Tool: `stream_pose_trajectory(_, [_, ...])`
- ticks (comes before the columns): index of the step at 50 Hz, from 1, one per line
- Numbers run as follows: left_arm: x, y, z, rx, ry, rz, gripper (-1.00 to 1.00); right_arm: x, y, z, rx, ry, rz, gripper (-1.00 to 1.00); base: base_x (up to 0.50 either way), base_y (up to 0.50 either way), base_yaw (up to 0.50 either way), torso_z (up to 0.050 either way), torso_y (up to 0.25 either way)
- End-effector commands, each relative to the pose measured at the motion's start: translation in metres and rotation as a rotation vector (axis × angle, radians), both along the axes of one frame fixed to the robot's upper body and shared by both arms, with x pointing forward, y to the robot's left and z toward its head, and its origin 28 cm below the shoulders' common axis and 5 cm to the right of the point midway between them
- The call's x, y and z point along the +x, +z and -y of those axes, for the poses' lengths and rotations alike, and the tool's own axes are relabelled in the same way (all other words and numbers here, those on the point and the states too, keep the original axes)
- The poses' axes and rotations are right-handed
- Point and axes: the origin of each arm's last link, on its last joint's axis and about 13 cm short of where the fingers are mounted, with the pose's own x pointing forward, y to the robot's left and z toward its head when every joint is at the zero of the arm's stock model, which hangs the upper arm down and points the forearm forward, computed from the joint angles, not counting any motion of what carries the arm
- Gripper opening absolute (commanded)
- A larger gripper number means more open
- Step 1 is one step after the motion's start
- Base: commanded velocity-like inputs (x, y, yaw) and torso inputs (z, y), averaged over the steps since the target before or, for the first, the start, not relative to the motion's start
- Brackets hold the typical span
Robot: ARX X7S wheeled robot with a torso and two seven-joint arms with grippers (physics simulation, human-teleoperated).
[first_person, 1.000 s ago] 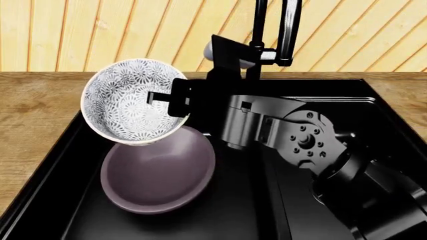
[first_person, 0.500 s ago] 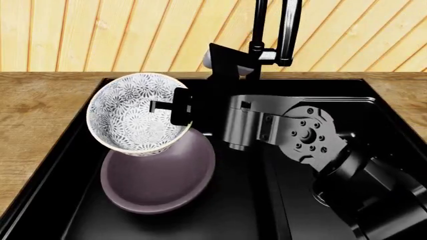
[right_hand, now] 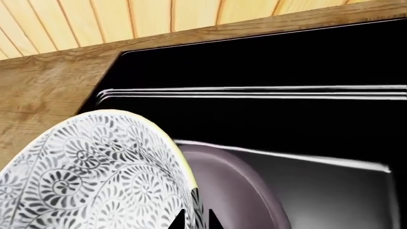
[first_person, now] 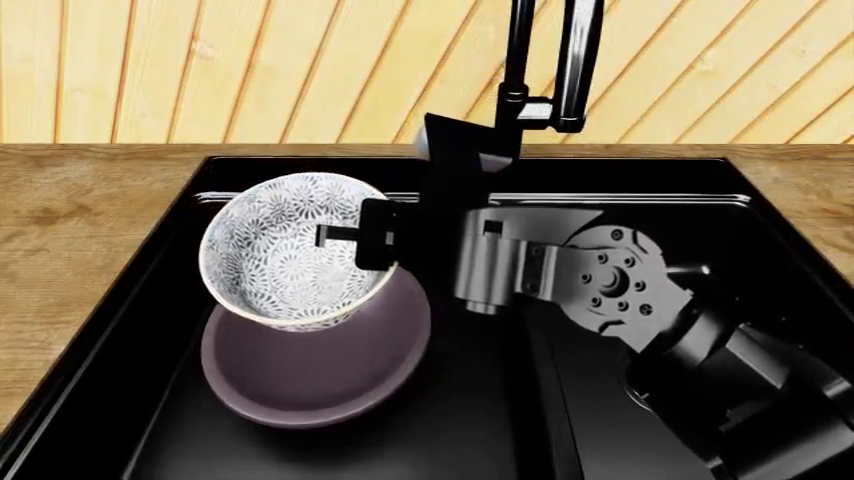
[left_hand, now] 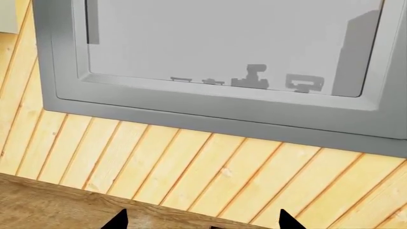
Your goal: Stack the bowls in the sink.
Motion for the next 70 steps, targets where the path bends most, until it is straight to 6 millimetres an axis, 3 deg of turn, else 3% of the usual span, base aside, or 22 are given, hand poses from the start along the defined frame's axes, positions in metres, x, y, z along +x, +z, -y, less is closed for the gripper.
stream_pose_trajectory(1, [0.000, 0.000, 0.000, 0.001, -0.001, -0.001, 1.00, 0.002, -0.004, 0.001, 0.000, -0.002, 0.001, -1.00, 0.00, 0.00, 0.00, 0.000, 0.000])
stream_pose_trajectory(28, [0.000, 0.000, -0.001, 0.000, 0.000, -0.002, 1.00, 0.009, -0.025, -0.004, 0.000, 0.009, -0.043, -1.00, 0.00, 0.00, 0.00, 0.000, 0.000])
stream_pose_trajectory(70, [0.000, 0.001, 0.001, 0.003, -0.003, 0.000, 1.00, 0.011, -0.038, -0.008, -0.048, 0.025, -0.076, -1.00, 0.00, 0.00, 0.00, 0.000, 0.000])
